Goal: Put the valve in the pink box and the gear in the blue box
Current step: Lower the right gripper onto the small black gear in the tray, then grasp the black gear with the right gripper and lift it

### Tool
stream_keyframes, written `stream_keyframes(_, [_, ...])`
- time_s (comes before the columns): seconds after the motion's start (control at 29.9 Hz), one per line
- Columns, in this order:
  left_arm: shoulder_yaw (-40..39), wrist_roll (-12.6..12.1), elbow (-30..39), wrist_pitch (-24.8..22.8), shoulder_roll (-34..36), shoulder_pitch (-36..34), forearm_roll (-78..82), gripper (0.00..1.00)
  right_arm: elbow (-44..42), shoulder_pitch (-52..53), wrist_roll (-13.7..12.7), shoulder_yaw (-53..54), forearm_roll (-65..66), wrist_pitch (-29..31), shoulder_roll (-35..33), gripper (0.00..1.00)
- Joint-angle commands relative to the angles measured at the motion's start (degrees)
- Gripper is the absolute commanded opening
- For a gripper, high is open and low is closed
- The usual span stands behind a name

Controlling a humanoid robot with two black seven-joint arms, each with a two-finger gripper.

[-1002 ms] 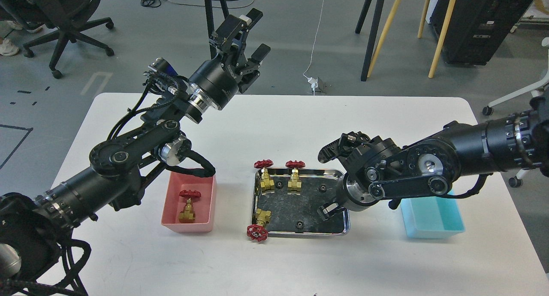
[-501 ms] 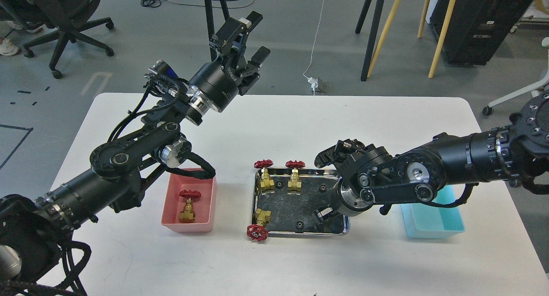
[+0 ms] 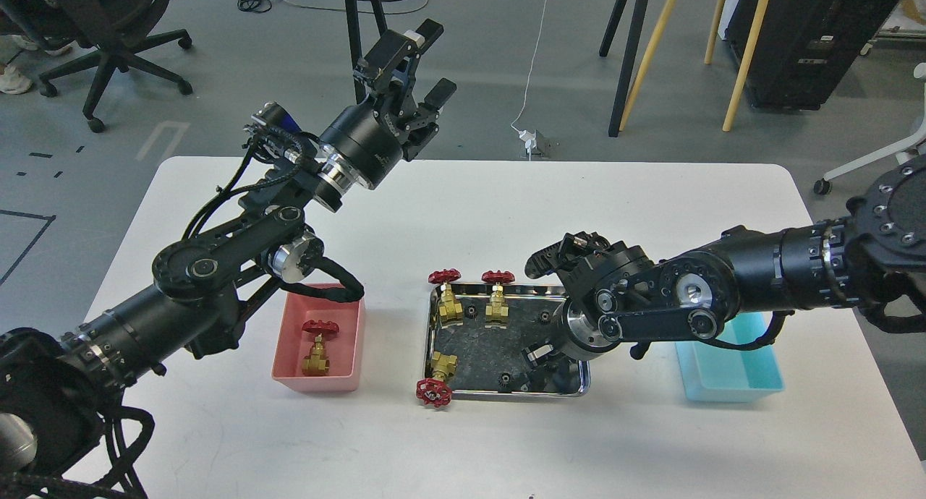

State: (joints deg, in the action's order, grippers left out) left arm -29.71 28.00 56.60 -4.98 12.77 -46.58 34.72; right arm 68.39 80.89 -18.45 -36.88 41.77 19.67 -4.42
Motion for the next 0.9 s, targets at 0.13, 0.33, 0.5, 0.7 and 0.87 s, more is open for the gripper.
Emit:
stream_keyframes(0.13, [0.0,0.0,0.0,0.0,0.1,0.0,0.0,0.96,-1.8,-1.7,0.0,0.1,-0.6,0.0,1.1,0.62])
stream_keyframes(0.33, [0.0,0.0,0.0,0.0,0.1,0.2,0.0,0.96,-4.2,-2.8,0.0,0.3,-0.6,0.0,1.2,0.61])
stream_keyframes(0.5, [0.0,0.0,0.0,0.0,0.1,0.4,0.0,0.96,-4.3,-3.8,0.0,0.6,-0.8,0.0,2.2,0.60])
stream_keyframes(0.7, [0.0,0.0,0.0,0.0,0.1,0.4,0.0,0.96,-4.3,-3.8,-0.1,0.6,-0.9,0.0,2.6,0.58])
stream_keyframes(0.87, [0.0,0.0,0.0,0.0,0.0,0.5,0.0,0.96,-4.3,-3.9,-0.1,0.6,-0.9,0.0,2.6,0.55])
